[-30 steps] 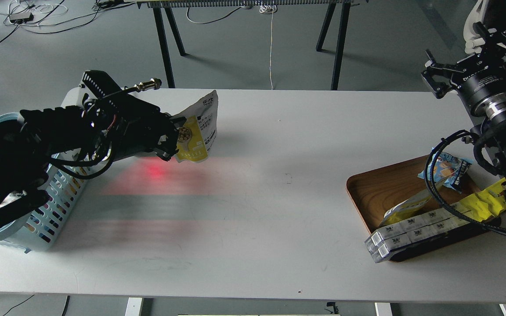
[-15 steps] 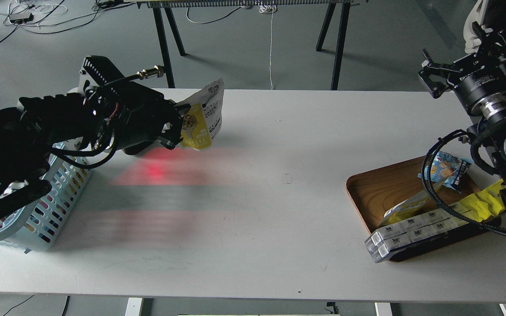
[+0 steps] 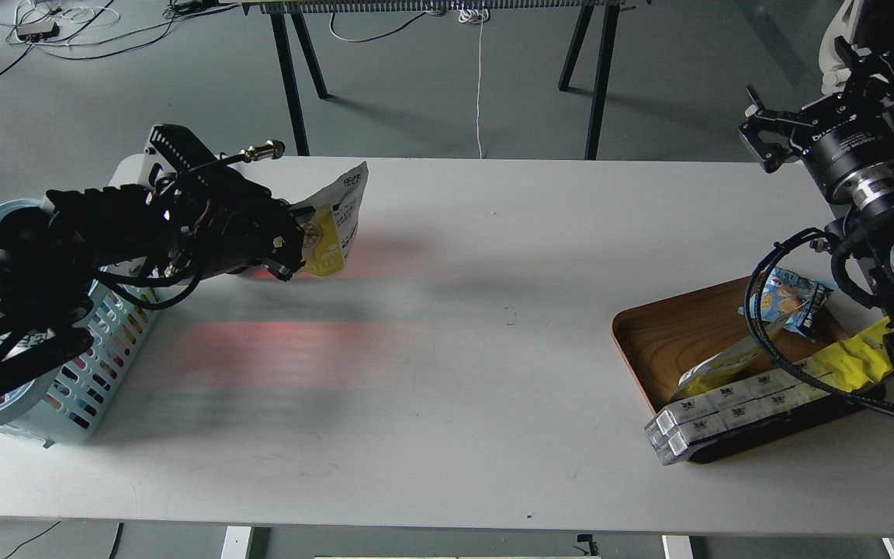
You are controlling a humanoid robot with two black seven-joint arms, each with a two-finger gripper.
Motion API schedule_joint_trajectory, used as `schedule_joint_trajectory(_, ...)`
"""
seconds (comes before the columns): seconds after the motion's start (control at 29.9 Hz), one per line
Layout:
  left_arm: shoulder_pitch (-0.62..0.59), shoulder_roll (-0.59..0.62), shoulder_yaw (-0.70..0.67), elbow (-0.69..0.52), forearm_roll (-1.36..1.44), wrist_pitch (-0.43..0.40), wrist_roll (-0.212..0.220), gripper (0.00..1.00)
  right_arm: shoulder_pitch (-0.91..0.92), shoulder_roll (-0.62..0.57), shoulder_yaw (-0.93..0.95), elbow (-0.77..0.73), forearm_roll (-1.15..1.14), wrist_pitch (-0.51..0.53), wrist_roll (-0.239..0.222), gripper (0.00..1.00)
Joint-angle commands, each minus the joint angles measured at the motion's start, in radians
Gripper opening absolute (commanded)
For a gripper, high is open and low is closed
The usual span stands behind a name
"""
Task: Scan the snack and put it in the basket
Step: 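Swing the held packet past the scanner toward the basket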
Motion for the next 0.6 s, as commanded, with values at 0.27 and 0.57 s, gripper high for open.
schedule_joint_trajectory(0.27,0.002,0.016,0.052,0.000,0.001,0.000,0.001,0.01,0.000,0.000,0.000,-0.001,0.000,0.000,0.000,0.99)
schedule_joint_trajectory(0.57,-0.003,0.058,0.052,-0.009,0.001,0.000,-0.005,0.01,0.000,0.000,-0.002,-0.002,0.000,0.001,0.000,0.99)
